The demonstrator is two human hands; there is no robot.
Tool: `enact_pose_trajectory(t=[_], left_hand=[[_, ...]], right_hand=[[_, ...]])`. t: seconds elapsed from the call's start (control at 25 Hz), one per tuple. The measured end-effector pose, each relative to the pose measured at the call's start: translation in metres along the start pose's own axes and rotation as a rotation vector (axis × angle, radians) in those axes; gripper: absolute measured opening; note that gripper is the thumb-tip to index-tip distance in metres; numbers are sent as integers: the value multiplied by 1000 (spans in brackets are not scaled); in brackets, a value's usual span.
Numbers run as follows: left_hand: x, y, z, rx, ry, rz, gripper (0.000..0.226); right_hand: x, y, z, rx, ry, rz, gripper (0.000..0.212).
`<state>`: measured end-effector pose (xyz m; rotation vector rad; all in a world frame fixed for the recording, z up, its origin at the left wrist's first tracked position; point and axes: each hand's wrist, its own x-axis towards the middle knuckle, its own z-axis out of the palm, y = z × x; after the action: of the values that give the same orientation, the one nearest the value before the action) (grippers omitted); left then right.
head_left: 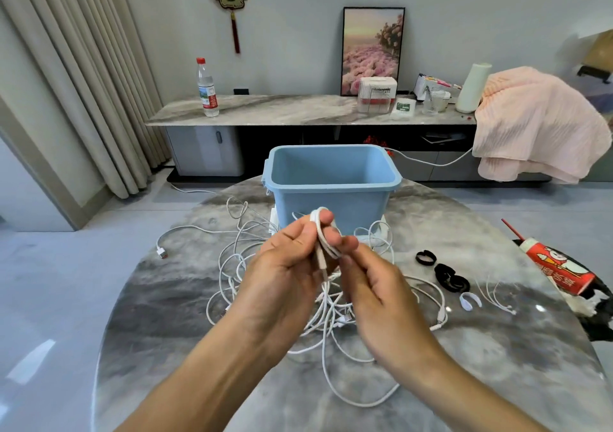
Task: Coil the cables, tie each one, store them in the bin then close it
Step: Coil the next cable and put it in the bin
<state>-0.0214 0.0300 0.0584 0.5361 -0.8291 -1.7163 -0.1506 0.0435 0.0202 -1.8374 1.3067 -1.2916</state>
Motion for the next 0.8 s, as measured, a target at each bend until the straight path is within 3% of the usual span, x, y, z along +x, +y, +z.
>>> enact_pose_trajectory(t=[0.12,0.24,0.36,0.44,0.56,0.68,0.8], left_hand=[[6,-1,-8,204,165,142,17],[11,-5,-17,665,178,321,19],[9,-7,-20,955,8,385,20],[6,-7,-16,962,-132,305,23],[2,-5,-6,806,-259,125,27],[1,-4,0,622,-267,49,30],[-3,-7,5,430,-220,20,29]], right_hand=[[-10,-10,4,-246,-151,60,13],[-9,-31,-4,-453,-298,33,22],[5,-40,-28,-592,-151,-189,20],[19,-39,-54,-528,-60,-256,18],[33,-28,-77,-358,-102,-313,19],[41,-11,-79,53,-93,-216,28],[41,-1,-62,283,-79,-149,13]])
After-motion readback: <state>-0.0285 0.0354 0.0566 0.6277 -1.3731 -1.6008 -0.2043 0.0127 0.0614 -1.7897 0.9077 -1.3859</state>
